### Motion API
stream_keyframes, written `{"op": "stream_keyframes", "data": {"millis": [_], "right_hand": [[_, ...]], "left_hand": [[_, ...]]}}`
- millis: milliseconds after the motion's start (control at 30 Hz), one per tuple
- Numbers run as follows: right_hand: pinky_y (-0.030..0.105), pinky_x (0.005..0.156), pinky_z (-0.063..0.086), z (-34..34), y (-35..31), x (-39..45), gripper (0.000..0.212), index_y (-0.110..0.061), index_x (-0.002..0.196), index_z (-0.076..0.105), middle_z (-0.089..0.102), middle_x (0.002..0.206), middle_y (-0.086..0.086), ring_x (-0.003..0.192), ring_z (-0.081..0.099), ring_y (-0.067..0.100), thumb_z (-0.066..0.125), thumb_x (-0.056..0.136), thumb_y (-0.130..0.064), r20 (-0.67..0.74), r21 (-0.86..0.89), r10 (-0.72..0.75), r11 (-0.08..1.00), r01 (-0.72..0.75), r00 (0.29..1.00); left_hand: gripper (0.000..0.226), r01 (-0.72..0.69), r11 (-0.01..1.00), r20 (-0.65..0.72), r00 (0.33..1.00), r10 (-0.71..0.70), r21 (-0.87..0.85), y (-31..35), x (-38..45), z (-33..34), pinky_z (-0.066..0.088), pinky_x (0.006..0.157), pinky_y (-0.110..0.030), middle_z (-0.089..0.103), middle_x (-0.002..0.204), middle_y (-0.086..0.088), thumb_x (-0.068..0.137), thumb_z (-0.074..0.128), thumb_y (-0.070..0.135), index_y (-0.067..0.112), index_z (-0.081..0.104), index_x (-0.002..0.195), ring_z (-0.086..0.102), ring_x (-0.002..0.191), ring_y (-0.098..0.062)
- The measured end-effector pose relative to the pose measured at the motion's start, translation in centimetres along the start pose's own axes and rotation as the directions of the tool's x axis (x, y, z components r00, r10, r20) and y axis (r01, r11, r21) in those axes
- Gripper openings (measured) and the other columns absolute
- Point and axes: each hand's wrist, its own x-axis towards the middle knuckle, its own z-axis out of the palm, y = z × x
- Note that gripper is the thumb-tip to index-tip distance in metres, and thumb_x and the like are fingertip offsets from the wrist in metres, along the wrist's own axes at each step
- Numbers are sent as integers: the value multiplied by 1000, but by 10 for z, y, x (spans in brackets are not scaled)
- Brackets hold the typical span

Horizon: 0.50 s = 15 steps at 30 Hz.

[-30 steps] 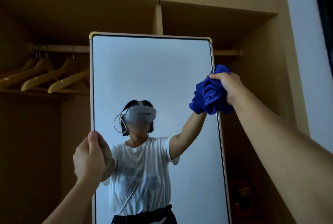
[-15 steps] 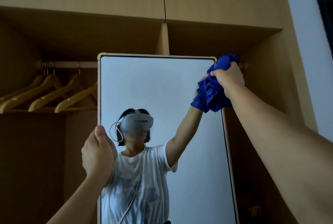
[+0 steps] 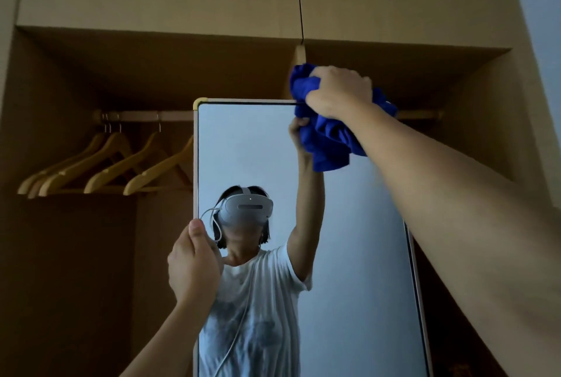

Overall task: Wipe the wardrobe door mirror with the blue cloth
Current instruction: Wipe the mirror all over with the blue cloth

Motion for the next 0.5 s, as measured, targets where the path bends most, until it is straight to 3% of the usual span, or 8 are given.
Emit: {"op": "stream_keyframes", "data": {"millis": [167,267,367,500], "right_hand": [[44,93,29,15,-42,-5,49,-32,127,48,57,123,3,120,43,34,52,79,-28,36,86,-215,974,211,976],[40,85,29,10,-33,2,47,-34,125,49,59,115,3,109,50,32,54,78,-30,84,106,-154,984,145,984],[42,88,35,0,-33,10,40,-31,116,54,57,102,2,93,50,28,56,75,-32,207,120,-95,990,71,974],[42,88,39,-3,-55,10,40,-31,116,53,53,99,0,93,50,27,57,76,-34,289,150,-147,983,107,946]], "left_hand": [[48,15,1000,13,1000,-15,-9,0,0,-2,42,65,-41,54,63,-4,99,27,41,18,46,62,52,64,-25],[46,8,1000,16,1000,-8,-30,2,-2,-3,39,61,-37,53,62,1,98,27,43,25,44,60,50,63,-22],[46,0,999,12,1000,0,-36,3,-3,-3,37,59,-33,52,60,2,96,27,43,23,44,59,49,61,-19],[46,3,999,25,1000,-2,-38,2,-3,-3,39,62,-36,52,61,0,95,26,45,21,44,60,49,61,-20]]}}
